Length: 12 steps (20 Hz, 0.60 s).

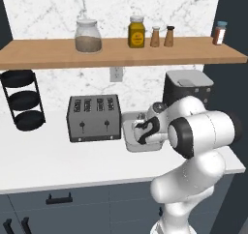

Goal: Place one tomato and one fish in each tupperware on the nearby counter, to pack two identical lunches.

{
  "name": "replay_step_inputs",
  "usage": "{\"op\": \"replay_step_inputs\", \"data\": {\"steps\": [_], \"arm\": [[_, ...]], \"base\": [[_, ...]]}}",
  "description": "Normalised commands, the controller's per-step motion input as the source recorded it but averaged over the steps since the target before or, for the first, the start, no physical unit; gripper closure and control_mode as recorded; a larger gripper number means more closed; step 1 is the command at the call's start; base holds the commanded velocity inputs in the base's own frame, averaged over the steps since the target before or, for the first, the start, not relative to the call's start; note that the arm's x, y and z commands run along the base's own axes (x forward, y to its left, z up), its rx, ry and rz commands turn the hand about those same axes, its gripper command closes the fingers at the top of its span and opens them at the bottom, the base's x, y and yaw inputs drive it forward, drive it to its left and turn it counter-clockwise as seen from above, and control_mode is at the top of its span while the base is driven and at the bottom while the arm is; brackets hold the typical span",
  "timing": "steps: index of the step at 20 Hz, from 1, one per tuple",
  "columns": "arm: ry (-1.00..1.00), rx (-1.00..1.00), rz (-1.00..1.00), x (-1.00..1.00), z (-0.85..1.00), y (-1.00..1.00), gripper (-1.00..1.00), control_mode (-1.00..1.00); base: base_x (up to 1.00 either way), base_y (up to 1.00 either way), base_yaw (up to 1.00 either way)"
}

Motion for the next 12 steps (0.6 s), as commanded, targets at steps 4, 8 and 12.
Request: {"op": "replay_step_inputs", "data": {"steps": [4, 8, 12], "arm": [[-0.09, 0.00, -0.03, -0.34, 0.61, 0.00, -1.00, -1.00], [0.03, 0.00, -0.02, 0.03, -0.04, 0.00, -1.00, -1.00], [-0.05, 0.00, 0.00, -0.59, 0.50, 0.00, -1.00, -1.00]], "base": [[0.00, 0.00, 0.00], [0.00, 0.00, 0.00], [0.00, 0.00, 0.00]]}}
